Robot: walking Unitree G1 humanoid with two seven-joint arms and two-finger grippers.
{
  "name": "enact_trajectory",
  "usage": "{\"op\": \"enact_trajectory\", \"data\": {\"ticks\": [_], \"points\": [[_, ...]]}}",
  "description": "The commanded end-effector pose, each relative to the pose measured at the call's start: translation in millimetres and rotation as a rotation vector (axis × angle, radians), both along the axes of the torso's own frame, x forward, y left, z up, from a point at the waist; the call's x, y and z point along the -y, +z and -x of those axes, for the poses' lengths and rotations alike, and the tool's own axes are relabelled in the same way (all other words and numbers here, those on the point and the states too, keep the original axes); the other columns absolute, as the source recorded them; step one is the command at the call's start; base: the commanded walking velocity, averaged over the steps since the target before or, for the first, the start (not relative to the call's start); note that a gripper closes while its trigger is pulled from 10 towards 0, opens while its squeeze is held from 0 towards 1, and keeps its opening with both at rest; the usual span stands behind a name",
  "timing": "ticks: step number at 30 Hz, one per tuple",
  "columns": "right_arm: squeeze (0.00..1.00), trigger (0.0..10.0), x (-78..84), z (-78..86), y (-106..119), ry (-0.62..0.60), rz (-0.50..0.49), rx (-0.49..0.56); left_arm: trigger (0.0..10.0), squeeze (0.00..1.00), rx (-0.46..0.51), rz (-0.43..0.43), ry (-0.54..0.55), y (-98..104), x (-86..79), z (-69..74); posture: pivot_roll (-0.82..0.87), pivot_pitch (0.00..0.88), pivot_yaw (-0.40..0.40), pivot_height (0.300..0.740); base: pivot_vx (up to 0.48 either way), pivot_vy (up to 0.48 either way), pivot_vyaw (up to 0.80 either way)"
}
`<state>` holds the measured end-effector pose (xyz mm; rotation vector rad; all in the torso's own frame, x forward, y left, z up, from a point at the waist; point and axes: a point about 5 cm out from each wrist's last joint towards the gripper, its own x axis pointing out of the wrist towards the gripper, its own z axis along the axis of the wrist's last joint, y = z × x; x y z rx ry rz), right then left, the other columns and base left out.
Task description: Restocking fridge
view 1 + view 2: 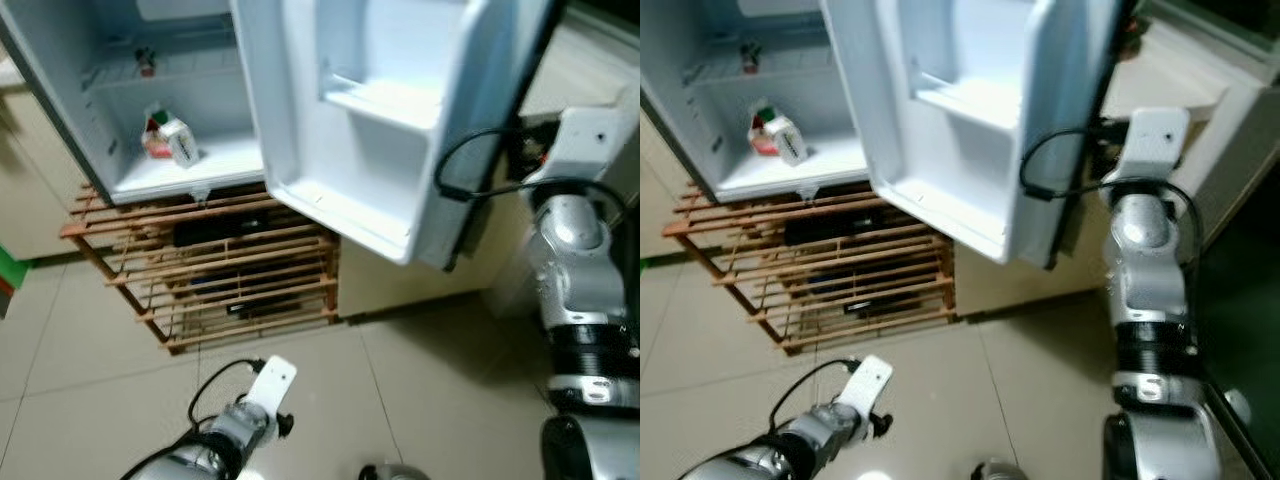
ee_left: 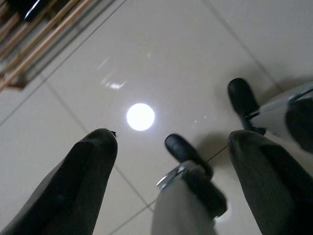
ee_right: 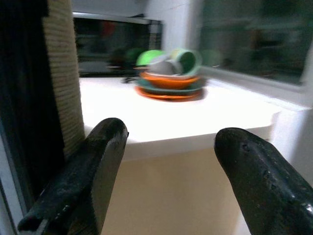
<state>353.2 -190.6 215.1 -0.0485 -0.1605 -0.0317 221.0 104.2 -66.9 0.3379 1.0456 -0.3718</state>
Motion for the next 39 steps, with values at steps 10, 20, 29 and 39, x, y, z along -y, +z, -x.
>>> {"op": "enact_trajectory", "data": {"ticks": [10, 20, 29, 39], "points": [[0.0, 10.0, -76.4, 76.9, 30.2, 0.869, -0.402, -0.066, 10.0, 0.0, -0.044, -0.013, 0.025, -3.6, 12.3, 8.8, -0.16, 0.0, 0.048, 0.74, 0.0, 0.0, 0.0], [0.0, 10.0, -14.6, 44.8, -40.2, 0.279, -0.198, -0.274, 10.0, 0.0, 0.085, 0.083, 0.082, 10.4, 13.1, -14.5, -0.16, 0.0, 0.047, 0.74, 0.0, 0.0, 0.0], [0.0, 10.0, 2.8, 46.7, -60.6, -0.01, -0.1, -0.232, 10.0, 0.0, 0.607, 0.337, 0.163, 79.3, -25.4, -84.6, -0.14, 0.0, 0.028, 0.74, 0.0, 0.0, 0.0], [0.0, 10.0, 0.0, 41.3, -61.9, -0.105, -0.016, -0.118, 10.0, 0.0, 1.179, 0.494, 0.188, 219.1, -40.4, -129.4, -0.08, 0.0, 0.037, 0.74, 0.0, 0.0, 0.0]]}}
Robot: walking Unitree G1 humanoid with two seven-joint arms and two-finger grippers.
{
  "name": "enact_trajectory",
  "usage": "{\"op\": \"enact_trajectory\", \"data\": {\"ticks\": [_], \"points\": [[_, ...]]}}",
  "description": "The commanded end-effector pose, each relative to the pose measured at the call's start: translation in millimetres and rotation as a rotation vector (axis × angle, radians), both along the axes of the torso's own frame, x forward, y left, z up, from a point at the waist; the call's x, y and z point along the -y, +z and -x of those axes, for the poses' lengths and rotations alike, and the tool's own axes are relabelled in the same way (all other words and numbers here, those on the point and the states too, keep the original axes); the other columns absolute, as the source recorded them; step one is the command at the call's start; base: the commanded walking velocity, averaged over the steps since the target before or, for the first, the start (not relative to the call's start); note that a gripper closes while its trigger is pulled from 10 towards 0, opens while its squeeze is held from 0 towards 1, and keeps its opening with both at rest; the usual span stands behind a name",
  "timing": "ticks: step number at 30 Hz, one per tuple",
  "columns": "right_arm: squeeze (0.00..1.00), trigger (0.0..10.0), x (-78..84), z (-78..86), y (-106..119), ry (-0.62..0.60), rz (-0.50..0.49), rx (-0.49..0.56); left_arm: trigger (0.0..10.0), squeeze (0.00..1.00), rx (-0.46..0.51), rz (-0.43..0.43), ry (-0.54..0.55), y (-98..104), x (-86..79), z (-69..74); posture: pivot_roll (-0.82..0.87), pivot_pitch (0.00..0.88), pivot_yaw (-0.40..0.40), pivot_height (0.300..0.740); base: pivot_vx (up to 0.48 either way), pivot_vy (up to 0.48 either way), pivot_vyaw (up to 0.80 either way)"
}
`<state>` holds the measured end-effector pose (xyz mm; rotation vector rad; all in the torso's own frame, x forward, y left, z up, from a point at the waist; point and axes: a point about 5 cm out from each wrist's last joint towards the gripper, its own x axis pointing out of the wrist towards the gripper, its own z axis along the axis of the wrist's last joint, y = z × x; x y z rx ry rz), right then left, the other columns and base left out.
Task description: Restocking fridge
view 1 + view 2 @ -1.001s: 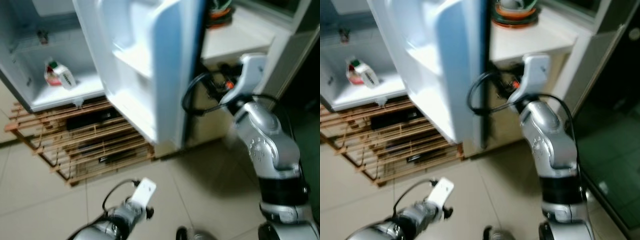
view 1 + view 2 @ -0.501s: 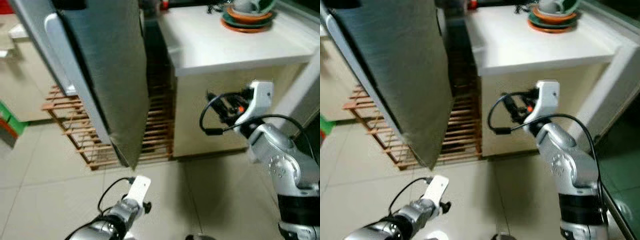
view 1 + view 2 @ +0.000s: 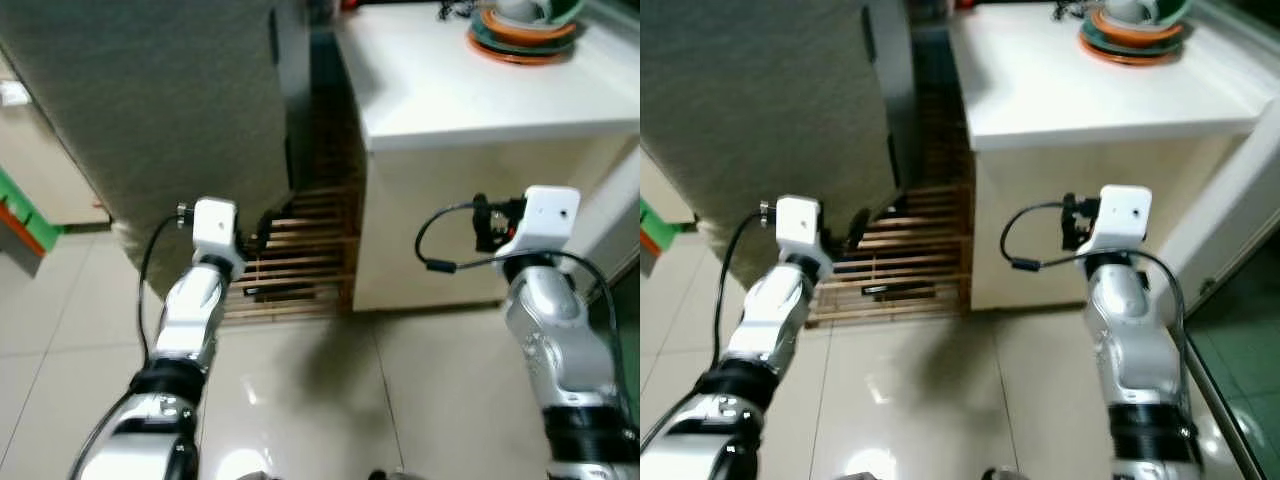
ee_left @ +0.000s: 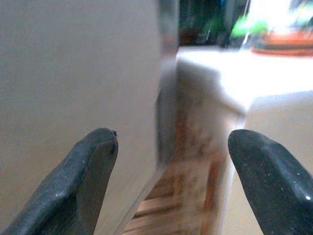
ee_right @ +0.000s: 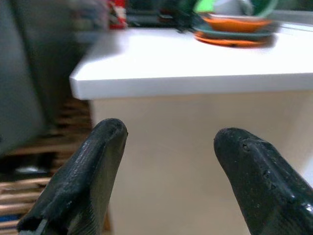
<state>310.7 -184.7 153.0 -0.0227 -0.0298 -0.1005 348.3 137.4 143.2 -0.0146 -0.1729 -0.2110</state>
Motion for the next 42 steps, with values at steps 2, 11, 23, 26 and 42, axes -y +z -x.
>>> {"op": "enact_trajectory", "data": {"ticks": [2, 11, 23, 26, 42], "points": [[0.0, 10.0, -0.2, -3.4, -1.0, -0.021, 0.015, 0.026, 10.0, 0.0, 0.051, 0.018, 0.004, 21.2, -1.4, -1.8, -0.08, 0.0, 0.044, 0.74, 0.0, 0.0, 0.0], [0.0, 10.0, -23.8, -9.1, -0.1, 0.062, 0.049, 0.087, 10.0, 0.0, 0.062, 0.061, 0.076, 30.8, -12.4, 5.1, -0.07, 0.0, 0.062, 0.74, 0.0, 0.0, 0.0], [0.0, 10.0, -48.7, -7.4, -8.2, 0.123, -0.015, 0.124, 10.0, 0.0, 0.026, 0.049, 0.116, 35.8, -34.1, 8.8, -0.05, 0.0, 0.099, 0.74, 0.0, 0.452, 0.0], [0.0, 10.0, -44.5, -7.9, -9.8, 0.101, -0.025, 0.118, 10.0, 0.0, 0.013, 0.063, 0.114, 34.6, -33.7, 6.0, -0.06, 0.0, 0.101, 0.74, 0.0, 0.48, 0.0], [0.0, 10.0, -15.5, 4.2, -9.0, 0.141, 0.073, 0.092, 10.0, 0.0, -0.054, 0.092, -0.001, 12.1, 14.1, 6.0, -0.18, 0.0, 0.055, 0.74, 0.0, 0.33, 0.0]]}}
